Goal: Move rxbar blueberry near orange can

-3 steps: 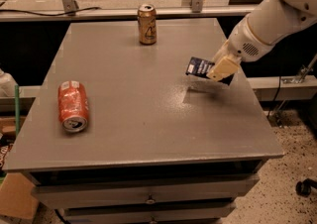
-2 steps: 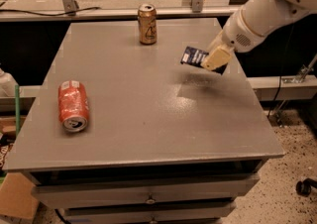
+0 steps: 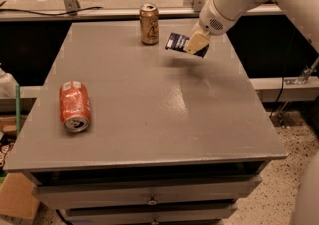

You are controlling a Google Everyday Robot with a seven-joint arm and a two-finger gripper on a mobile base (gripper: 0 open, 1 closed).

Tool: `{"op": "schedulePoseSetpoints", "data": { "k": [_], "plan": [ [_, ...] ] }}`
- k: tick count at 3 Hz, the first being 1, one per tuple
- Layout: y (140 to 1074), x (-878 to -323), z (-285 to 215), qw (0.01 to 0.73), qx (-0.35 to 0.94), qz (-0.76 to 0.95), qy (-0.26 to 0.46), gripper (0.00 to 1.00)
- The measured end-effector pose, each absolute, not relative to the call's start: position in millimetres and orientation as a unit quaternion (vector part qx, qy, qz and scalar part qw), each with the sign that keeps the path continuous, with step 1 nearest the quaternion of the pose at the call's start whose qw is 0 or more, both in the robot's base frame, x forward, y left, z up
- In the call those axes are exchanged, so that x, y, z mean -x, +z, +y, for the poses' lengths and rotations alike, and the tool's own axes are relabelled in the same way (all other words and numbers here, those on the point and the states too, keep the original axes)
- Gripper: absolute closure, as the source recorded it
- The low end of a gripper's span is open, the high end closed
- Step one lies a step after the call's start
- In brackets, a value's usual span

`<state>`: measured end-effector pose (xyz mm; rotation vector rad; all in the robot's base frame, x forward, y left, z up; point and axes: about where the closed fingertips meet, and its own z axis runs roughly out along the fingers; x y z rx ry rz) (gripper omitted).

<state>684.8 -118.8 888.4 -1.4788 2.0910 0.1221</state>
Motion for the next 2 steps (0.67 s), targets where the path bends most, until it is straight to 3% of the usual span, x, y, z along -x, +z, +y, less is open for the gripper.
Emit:
{"op": "schedulePoseSetpoints", "data": {
  "k": [2],
  "plan": [
    [876.1,-744.3,-81.6,0.268,0.575,0.773,0.016,1.0]
  ]
}}
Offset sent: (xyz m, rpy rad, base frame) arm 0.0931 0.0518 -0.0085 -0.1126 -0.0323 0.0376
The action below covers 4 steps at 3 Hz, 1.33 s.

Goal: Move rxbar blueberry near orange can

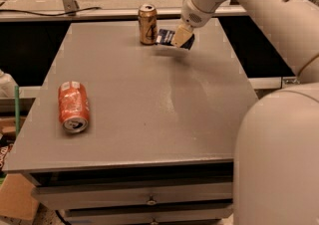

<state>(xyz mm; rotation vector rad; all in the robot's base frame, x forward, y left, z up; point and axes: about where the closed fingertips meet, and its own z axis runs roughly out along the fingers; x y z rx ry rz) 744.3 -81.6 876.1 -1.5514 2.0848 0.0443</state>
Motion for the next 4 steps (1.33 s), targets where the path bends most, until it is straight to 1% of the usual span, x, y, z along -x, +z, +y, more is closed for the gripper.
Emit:
{"op": "schedulePoseSetpoints", "data": {
  "k": [1,3,4],
  "plan": [
    [872.2,-762.8,-69.0,0.264,0.579,0.771,0.011,1.0],
    [868.4,-778.2,-65.7,0.26,0.575,0.776,0.006,1.0],
    [868.3,-780.7,-65.1,0.259,0.57,0.78,0.009,0.81]
  ]
}}
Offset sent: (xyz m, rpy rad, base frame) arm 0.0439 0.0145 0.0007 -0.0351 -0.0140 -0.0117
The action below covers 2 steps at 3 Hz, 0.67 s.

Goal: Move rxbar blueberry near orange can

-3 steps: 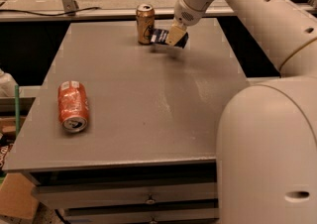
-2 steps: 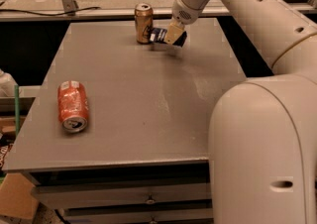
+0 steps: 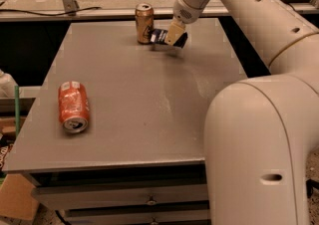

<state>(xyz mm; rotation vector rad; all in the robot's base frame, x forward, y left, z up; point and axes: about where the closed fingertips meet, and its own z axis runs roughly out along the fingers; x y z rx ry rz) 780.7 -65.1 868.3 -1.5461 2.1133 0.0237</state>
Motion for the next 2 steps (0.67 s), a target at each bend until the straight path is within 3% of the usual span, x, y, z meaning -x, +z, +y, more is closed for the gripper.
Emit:
{"op": "schedulePoseSetpoints", "data": {
  "k": [2],
  "plan": [
    [869.3,-784.7,-48.3,0.258,0.576,0.776,0.015,0.35]
  ]
}}
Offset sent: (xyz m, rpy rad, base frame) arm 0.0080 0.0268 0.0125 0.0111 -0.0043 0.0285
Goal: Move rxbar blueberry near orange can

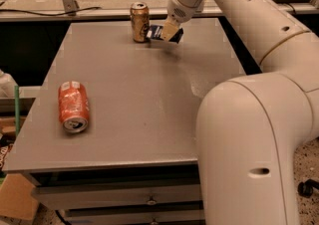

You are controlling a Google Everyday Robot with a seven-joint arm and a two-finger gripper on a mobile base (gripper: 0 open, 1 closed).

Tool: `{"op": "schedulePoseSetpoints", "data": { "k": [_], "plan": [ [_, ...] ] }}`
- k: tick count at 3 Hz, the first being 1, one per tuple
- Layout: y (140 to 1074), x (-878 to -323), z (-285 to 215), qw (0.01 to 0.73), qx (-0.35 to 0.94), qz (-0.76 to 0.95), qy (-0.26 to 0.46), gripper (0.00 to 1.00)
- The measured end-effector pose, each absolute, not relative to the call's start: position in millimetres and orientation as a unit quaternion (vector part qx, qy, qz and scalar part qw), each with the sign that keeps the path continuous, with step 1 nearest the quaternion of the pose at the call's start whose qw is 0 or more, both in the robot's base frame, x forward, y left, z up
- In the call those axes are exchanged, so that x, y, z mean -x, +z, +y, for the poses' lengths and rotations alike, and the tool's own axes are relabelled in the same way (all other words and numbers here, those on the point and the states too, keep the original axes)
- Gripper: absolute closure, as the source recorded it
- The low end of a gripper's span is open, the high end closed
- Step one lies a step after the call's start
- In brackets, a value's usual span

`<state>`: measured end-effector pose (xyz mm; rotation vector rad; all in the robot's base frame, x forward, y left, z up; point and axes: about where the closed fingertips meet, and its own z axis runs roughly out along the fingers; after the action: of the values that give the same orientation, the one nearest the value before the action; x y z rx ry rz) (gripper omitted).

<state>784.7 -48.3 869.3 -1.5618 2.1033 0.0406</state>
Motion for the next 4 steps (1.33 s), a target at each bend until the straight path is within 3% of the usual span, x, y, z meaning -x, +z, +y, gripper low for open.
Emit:
{"op": "schedulePoseSetpoints", "data": {
  "k": [1,2,4],
  "plan": [
    [872.1,-785.1,-37.7,0.257,0.581,0.772,0.016,0.11],
    [874.4,-782.3,-31.7,0.255,0.584,0.77,0.018,0.0],
    [888.4,-756.6,-61.6,0.289,0.555,0.778,0.057,0.0]
  ]
}}
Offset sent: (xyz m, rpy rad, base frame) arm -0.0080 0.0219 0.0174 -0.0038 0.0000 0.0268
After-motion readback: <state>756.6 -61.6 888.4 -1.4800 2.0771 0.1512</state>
